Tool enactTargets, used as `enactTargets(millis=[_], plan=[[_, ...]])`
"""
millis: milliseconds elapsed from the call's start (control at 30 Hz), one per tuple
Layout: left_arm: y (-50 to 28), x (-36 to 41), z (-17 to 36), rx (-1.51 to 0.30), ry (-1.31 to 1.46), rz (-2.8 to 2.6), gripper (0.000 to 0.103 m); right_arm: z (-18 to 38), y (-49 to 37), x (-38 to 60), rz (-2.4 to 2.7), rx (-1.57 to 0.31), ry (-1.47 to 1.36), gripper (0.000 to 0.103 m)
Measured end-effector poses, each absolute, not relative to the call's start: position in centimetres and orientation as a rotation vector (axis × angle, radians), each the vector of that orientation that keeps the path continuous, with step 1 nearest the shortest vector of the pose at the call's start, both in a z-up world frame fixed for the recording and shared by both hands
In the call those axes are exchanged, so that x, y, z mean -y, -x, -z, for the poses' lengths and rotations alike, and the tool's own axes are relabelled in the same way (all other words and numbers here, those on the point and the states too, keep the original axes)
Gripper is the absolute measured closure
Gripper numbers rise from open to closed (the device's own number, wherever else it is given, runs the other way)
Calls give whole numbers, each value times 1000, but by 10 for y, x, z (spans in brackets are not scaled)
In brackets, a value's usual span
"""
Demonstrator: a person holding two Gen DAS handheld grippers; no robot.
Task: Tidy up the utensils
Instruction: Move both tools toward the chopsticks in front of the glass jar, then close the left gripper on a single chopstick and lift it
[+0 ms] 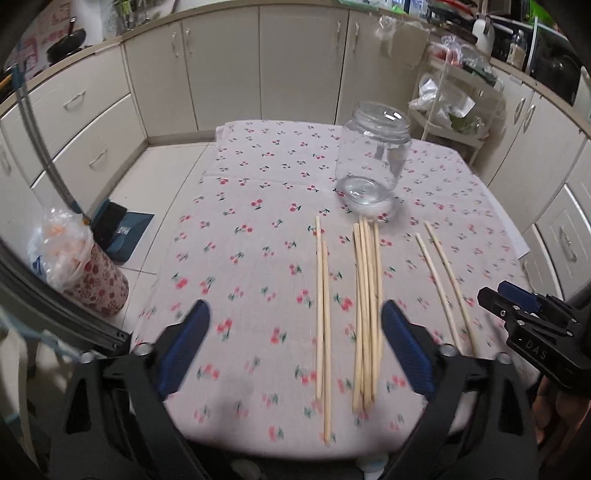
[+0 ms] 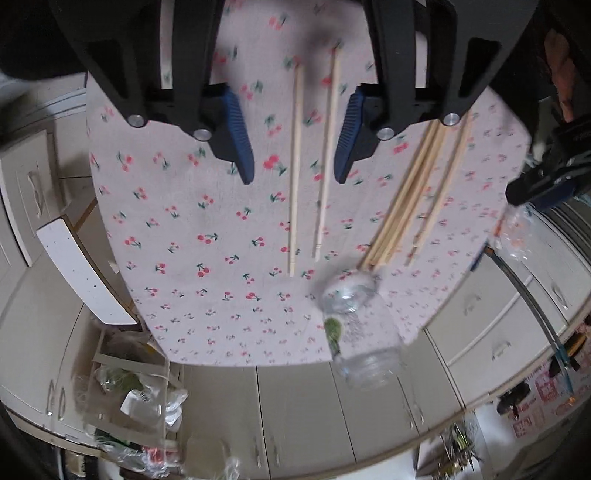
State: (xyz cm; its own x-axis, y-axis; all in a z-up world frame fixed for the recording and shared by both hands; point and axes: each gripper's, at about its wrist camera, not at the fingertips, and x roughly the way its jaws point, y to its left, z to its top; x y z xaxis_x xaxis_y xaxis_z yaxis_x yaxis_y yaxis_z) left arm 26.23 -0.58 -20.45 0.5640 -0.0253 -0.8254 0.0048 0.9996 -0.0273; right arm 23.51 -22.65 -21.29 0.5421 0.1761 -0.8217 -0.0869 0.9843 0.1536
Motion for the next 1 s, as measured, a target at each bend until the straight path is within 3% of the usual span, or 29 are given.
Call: enactTargets(millis=[100,333,433,600,867,1000], plan=[[-289,10,218,-990,12,17,31,221,-255,228,-158,-1008,-92,70],[-346,18,240,-1017,-3,6,41,235,-287,220,-187,-1049,-52,75],[-364,21,248,-1041,-21,-2,51,240,-297,219,-187,-1062,-51,75],[-385,24,266,-1092,-49,-4,76,242,-305,219,-194,-1062,-40,76],[-384,40,271,-1085,-89,27,78,242,-313,224,-204,-1060,-28,83],[-384,44,269,-1089,-75,52,73,243,-315,223,-207,-1053,-5,85]])
